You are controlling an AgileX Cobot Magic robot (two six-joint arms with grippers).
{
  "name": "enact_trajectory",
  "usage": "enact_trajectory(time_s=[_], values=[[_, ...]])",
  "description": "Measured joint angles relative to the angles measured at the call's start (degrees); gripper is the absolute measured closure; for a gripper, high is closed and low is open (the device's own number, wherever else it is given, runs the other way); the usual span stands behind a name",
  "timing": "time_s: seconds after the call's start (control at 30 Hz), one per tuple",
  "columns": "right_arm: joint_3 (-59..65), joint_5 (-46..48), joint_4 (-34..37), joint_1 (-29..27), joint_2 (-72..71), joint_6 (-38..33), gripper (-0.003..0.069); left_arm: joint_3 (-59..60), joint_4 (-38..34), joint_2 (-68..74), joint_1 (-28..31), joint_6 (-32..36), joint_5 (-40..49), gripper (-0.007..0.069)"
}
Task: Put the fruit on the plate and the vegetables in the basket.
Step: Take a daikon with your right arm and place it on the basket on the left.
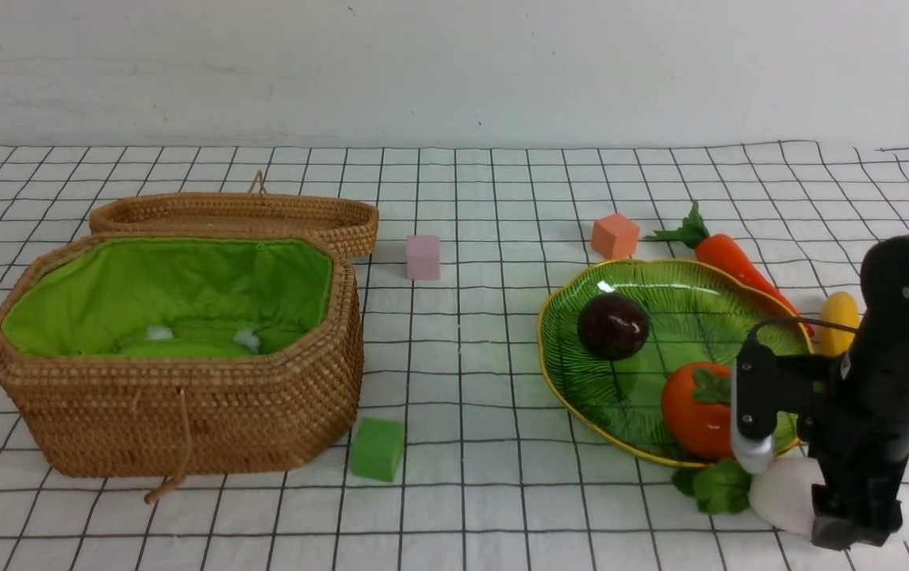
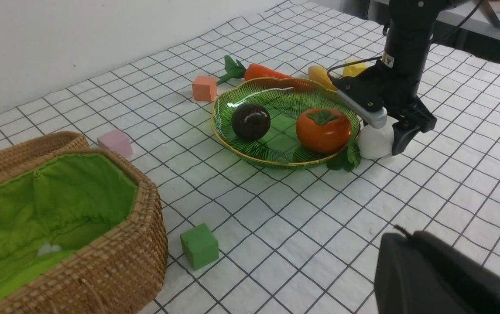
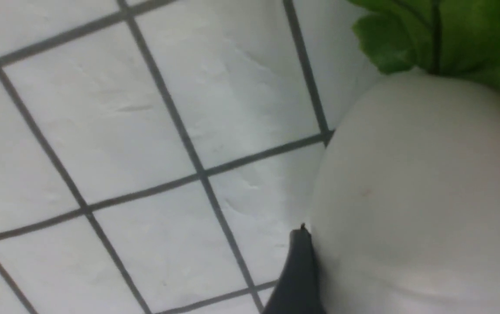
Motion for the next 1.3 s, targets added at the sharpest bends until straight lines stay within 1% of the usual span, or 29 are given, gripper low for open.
enact_trajectory(time_s=[0.07,0.13,0.27,0.37,0.5,0.53,0.57,0.6,0.67,0.7,0.73,0.77,0.8,0.83,0.87,0.93,1.0,1.07,1.17,1.3], values=[[0.0,0.9,1.9,0.0,0.0,-3.2,0.0099,0.0,-0.1,0.0,0.0,0.0,0.0,0.0638],[0.0,1.6,2.4,0.0,0.0,-4.5,0.0099,0.0,-0.1,0.0,0.0,0.0,0.0,0.0638],[-0.1,4.8,5.5,0.0,0.0,-8.3,0.0099,0.0,-0.1,0.0,0.0,-0.1,0.0,0.0638],[-0.1,7.6,7.8,0.3,0.0,-9.6,0.0099,0.0,-0.1,0.0,0.0,-1.6,-0.3,0.0638],[-0.1,10.3,9.4,2.6,-0.8,-8.9,0.0099,0.0,1.9,0.0,0.0,-4.9,-0.9,0.0638],[-0.1,11.2,10.8,5.1,-2.3,-5.7,0.0099,0.0,4.4,0.0,0.0,-7.6,-0.9,0.0638],[-0.1,11.3,11.3,5.4,-2.5,-5.2,0.0099,0.0,4.8,0.0,0.0,-7.6,-0.9,0.0638],[-0.7,12.1,13.6,8.8,-4.7,0.2,0.0099,0.0,8.8,0.0,0.0,-11.2,-0.9,0.0638],[-2.4,12.6,16.7,12.6,-7.0,6.7,0.0099,0.1,14.3,0.0,0.0,-15.8,-0.9,0.0638],[-2.6,12.5,17.4,13.0,-7.5,7.5,0.0099,0.1,14.3,0.0,0.0,-16.4,-0.9,0.0638],[-5.0,11.7,20.1,16.7,-9.3,12.7,0.0099,0.1,19.1,0.0,0.0,-21.4,-0.5,0.0638],[-6.9,10.0,22.7,19.1,-10.6,15.1,0.0099,0.1,22.2,0.0,0.0,-24.8,0.1,0.0638],[-8.6,8.7,23.9,21.0,-11.1,16.4,0.0099,0.1,25.3,0.0,0.0,-28.1,0.7,0.0638],[-10.9,5.4,25.9,23.5,-11.8,17.6,0.0099,0.1,27.7,0.0,0.0,-30.0,1.5,0.0638],[-13.0,3.0,27.6,25.5,-12.1,18.1,0.0099,0.1,30.4,0.0,0.0,-33.6,2.6,0.0638],[-20.7,-3.6,29.7,31.1,-11.2,18.7,0.0099,0.1,34.8,0.0,0.0,-38.8,4.7,0.0638],[-26.3,-6.6,30.2,33.8,-8.9,18.6,0.0099,0.1,36.2,0.0,0.0,-41.0,6.1,0.0638],[-35.1,-8.2,30.7,35.8,-4.8,18.5,0.0099,0.1,36.7,0.0,0.0,-42.0,7.1,0.0638],[-47.3,-9.2,31.3,37.1,4.1,18.5,0.0099,0.1,36.8,0.0,0.0,-42.7,7.3,0.0638],[-61.1,-9.7,30.4,37.2,17.9,18.5,0.0099,0.1,36.7,0.0,0.0,-42.8,7.3,0.0638]])
